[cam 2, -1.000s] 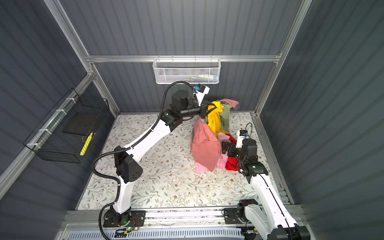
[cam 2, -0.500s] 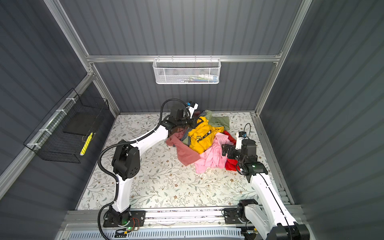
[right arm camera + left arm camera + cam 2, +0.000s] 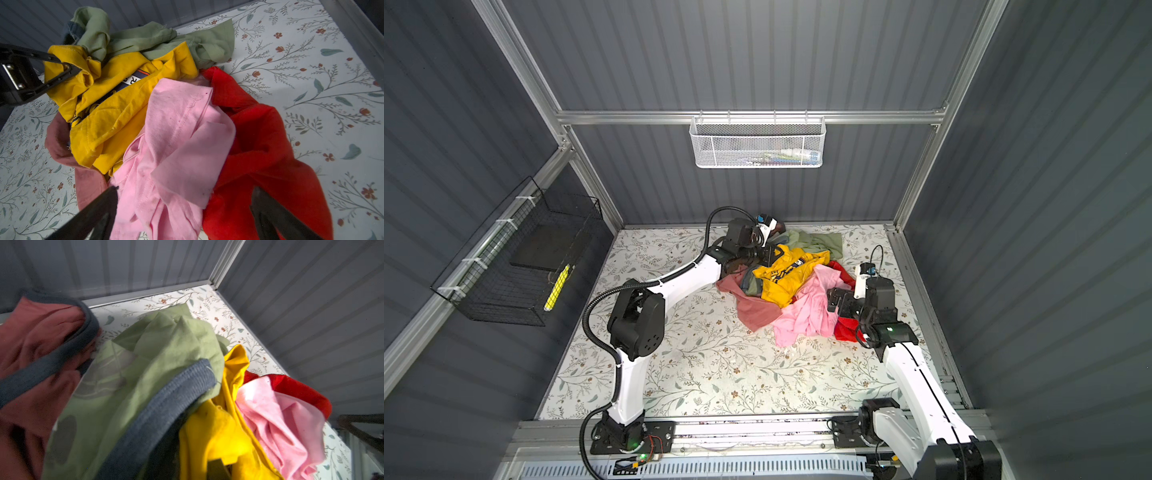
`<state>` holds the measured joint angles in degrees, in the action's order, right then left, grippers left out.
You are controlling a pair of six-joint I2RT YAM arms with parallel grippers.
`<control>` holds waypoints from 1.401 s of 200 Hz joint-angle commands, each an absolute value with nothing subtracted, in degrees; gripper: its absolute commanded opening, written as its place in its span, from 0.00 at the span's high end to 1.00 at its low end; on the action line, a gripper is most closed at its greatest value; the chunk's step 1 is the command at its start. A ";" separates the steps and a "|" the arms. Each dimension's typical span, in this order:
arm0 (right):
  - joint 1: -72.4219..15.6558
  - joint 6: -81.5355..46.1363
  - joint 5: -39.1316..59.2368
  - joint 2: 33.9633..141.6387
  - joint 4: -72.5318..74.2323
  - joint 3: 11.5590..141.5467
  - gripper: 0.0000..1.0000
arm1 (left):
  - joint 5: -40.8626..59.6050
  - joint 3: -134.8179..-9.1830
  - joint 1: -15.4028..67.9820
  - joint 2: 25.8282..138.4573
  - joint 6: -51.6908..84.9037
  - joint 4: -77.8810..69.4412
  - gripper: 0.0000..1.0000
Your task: Pick out a specific cloth from the pile
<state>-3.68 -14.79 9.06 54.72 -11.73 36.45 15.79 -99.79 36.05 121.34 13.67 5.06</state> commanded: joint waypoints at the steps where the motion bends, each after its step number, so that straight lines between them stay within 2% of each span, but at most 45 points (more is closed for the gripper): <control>1: -3.56 -14.60 9.46 54.93 -12.48 37.89 0.01 | 7.92 -99.98 36.11 118.80 10.38 10.60 0.63; 11: -3.51 -14.53 9.29 55.01 -12.52 37.89 0.01 | 5.79 -99.34 36.12 117.62 9.39 10.92 0.51; 25: -3.48 -14.33 9.17 55.01 -12.65 37.94 0.01 | 2.35 -98.17 36.12 115.84 8.13 11.40 0.41; 30: -3.47 -14.33 9.09 55.02 -12.61 37.93 0.01 | 1.25 -97.78 36.12 115.19 7.73 11.58 0.32; 35: -3.45 -14.24 9.18 55.02 -12.73 37.89 0.01 | 0.15 -97.53 36.11 114.59 7.29 11.89 0.28; 63: -3.51 -14.03 9.14 55.26 -12.90 38.08 0.01 | -5.35 -96.58 36.12 111.93 5.28 14.09 0.14; 81: -3.51 -13.96 9.23 55.28 -12.92 38.12 0.01 | -7.73 -95.16 36.11 109.74 4.31 14.15 0.11; 88: -3.52 -13.94 9.06 55.28 -12.92 38.14 0.01 | -7.55 -94.57 36.12 108.91 4.09 14.02 0.05; 139: -3.52 -13.65 8.71 55.06 -13.10 38.15 0.01 | -10.49 -92.19 41.08 106.27 -1.52 18.37 0.03; 180: -3.52 -13.52 7.98 54.93 -13.01 37.97 0.01 | -6.84 -88.94 46.61 103.79 -5.33 17.45 0.04; 198: -3.49 -13.61 7.91 54.77 -12.81 38.00 0.01 | -2.14 -88.87 46.91 103.98 -4.02 18.36 0.05; 225: -3.52 -13.88 8.00 54.78 -12.20 37.95 0.01 | 1.25 -89.23 47.39 106.32 -3.53 18.96 0.05; 280: -3.51 -13.58 7.89 54.79 -12.84 38.67 0.01 | -2.02 -96.35 47.75 115.49 -3.68 18.89 0.05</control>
<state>-3.68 -14.28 8.58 54.94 -12.08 36.80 -1.52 -92.16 47.81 111.13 -2.85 18.02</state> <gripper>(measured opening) 0.991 0.949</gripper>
